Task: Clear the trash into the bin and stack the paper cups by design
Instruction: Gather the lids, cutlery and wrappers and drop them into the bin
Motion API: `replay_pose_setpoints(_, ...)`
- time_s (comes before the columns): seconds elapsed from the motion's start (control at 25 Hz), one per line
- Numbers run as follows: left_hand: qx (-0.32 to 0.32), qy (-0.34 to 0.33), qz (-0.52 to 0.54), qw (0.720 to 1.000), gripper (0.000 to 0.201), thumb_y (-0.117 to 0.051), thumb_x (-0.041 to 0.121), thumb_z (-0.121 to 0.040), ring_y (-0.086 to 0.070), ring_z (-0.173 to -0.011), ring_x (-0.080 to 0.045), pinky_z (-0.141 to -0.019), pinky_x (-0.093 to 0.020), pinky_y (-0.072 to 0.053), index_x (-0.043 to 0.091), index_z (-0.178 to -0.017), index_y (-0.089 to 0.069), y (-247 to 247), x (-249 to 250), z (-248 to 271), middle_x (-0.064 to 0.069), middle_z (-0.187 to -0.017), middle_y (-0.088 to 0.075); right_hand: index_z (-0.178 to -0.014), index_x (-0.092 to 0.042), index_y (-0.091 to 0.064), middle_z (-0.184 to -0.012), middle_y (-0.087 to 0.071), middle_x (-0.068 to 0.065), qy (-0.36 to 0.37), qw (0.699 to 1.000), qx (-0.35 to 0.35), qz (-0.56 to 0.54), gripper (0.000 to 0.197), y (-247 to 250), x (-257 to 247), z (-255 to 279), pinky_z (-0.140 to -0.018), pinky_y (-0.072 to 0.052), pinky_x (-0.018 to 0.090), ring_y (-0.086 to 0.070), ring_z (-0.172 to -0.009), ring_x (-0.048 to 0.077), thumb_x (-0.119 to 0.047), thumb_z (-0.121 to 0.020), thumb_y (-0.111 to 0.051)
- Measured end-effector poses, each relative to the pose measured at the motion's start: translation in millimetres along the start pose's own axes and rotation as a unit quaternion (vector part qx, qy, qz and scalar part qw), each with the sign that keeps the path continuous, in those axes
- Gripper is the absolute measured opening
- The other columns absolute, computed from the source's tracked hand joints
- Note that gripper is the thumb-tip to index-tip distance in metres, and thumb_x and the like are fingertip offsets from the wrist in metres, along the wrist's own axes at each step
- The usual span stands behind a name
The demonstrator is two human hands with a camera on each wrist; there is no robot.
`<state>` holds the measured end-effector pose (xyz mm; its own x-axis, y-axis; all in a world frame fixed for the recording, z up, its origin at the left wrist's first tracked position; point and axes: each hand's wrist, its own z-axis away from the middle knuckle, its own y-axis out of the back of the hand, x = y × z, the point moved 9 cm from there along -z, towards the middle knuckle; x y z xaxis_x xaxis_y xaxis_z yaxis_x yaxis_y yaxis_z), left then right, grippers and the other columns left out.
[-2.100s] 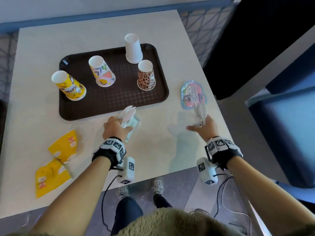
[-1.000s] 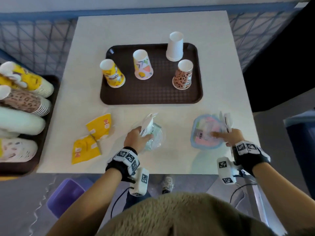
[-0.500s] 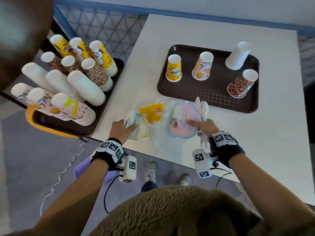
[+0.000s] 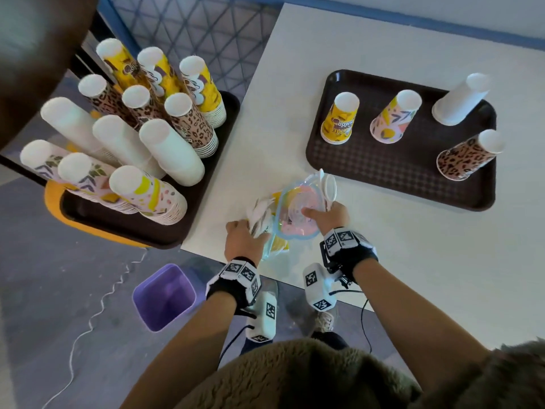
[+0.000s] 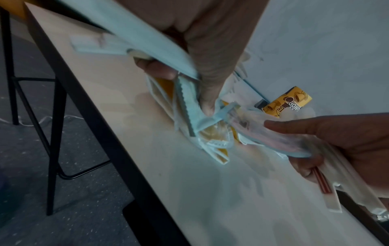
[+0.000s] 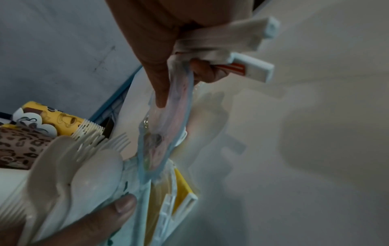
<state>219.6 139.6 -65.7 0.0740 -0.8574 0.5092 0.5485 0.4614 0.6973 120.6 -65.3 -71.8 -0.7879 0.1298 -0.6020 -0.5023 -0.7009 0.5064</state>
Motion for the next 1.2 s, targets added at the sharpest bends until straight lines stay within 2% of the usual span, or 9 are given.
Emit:
replay_pose_setpoints(0.16, -0.027, 0.011, 0.037, 0.999, 0.048, -0.069, 0.027, -0.075, -0.058, -0.098, -0.035, -0.08, -0.035, -0.043, 0.006, -0.109, -0.043, 3, -4, -8, -0.016, -0.109, -0.061, -0.1, -0.001, -0.058, -0.109, -0.065, 0.017, -0.014, 0.999, 0.011, 0.027, 0.047, -9, 1, 0, -0.082, -0.048, 0.037, -0.06, -0.103, 0.034, -0.033, -0.07, -0.076)
replay_pose_setpoints(0.32, -0.048, 0.04, 0.106, 0.992, 0.065, -0.073, 0.024, -0.072, -0.055, -0.111, -0.033, -0.093, -0.036, -0.042, 0.012, -0.124, -0.036, 9, -15, -17, -0.017, -0.125, -0.055, -0.098, -0.002, -0.057, -0.104, -0.064, 0.016, -0.006, 1.0, 0.02, 0.022, 0.043, -8, -3, 3, -0.074, -0.041, 0.032, -0.06, -0.101, 0.033, -0.034, -0.073, -0.073)
replay_pose_setpoints(0.44, -0.074, 0.035, 0.068, 0.994, 0.05, -0.072, 0.031, -0.071, -0.059, -0.105, -0.03, -0.088, -0.035, -0.046, 0.007, -0.112, -0.055, 15, -24, -32, -0.014, -0.117, -0.063, -0.095, -0.003, -0.057, -0.094, -0.063, 0.012, 0.004, 1.0, 0.007, 0.007, 0.042, -1, 5, 3, -0.076, -0.043, 0.034, -0.06, -0.094, 0.031, -0.035, -0.073, -0.073)
replay_pose_setpoints(0.52, -0.084, 0.039, 0.077, 0.993, 0.042, -0.072, 0.033, -0.071, -0.063, -0.098, -0.03, -0.086, -0.038, -0.05, 0.005, -0.101, -0.063, 21, -29, -42, -0.014, -0.106, -0.068, -0.08, -0.007, -0.056, -0.075, -0.059, 0.006, 0.0, 0.999, -0.002, -0.04, 0.031, 10, 17, 2, -0.068, -0.044, 0.033, -0.057, -0.076, 0.027, -0.031, -0.072, -0.075)
replay_pose_setpoints(0.6, -0.078, 0.032, 0.124, 0.989, 0.041, -0.072, 0.029, -0.072, -0.064, -0.098, -0.03, -0.087, -0.04, -0.05, 0.002, -0.102, -0.064, 29, -24, -49, -0.016, -0.103, -0.068, -0.087, -0.004, -0.059, -0.071, -0.057, 0.005, -0.014, 0.991, 0.008, -0.131, 0.03, 29, 30, 2, -0.058, -0.042, 0.029, -0.053, -0.065, 0.022, -0.024, -0.071, -0.076)
replay_pose_setpoints(0.76, -0.109, -0.026, 0.176, 0.978, 0.03, -0.071, 0.021, -0.076, -0.061, -0.09, -0.026, -0.085, -0.039, -0.05, 0.002, -0.098, -0.064, 26, 29, -53, -0.014, -0.096, -0.065, -0.104, -0.004, -0.06, -0.089, -0.063, 0.012, -0.061, 0.96, 0.048, -0.269, 0.035, 75, 60, 6, -0.054, -0.05, 0.024, -0.062, -0.07, 0.021, -0.018, -0.075, -0.073)
replay_pose_setpoints(0.92, -0.142, -0.101, 0.126, 0.977, 0.04, -0.074, 0.028, -0.071, -0.062, -0.086, -0.025, -0.075, -0.037, -0.048, -0.003, -0.095, -0.064, -6, 94, -44, -0.017, -0.093, -0.067, -0.086, -0.007, -0.058, -0.064, -0.052, 0.003, -0.078, 0.95, 0.062, -0.296, 0.016, 102, 76, 14, -0.029, -0.033, 0.011, -0.045, -0.026, -0.002, -0.015, -0.078, -0.07)
replay_pose_setpoints(1.08, -0.117, -0.121, 0.054, 0.984, 0.037, -0.074, 0.029, -0.07, -0.064, -0.091, -0.037, -0.071, -0.036, -0.047, -0.003, -0.082, -0.062, -40, 127, -45, -0.026, -0.096, -0.067, -0.072, -0.011, -0.056, -0.059, -0.051, 0.003, -0.079, 0.954, 0.047, -0.287, 0.016, 116, 78, 7, -0.029, -0.033, 0.011, -0.043, -0.025, -0.002, -0.014, -0.078, -0.07)
replay_pose_setpoints(1.2, -0.086, -0.088, 0.008, 0.992, 0.043, -0.072, 0.034, -0.07, -0.057, -0.104, -0.037, -0.082, -0.039, -0.049, 0.001, -0.095, -0.058, -53, 132, -45, -0.02, -0.111, -0.059, -0.067, -0.01, -0.057, -0.051, -0.055, 0.001, -0.068, 0.962, 0.023, -0.264, 0.017, 121, 80, -2, -0.03, -0.034, 0.012, -0.044, -0.026, -0.001, -0.011, -0.077, -0.071)
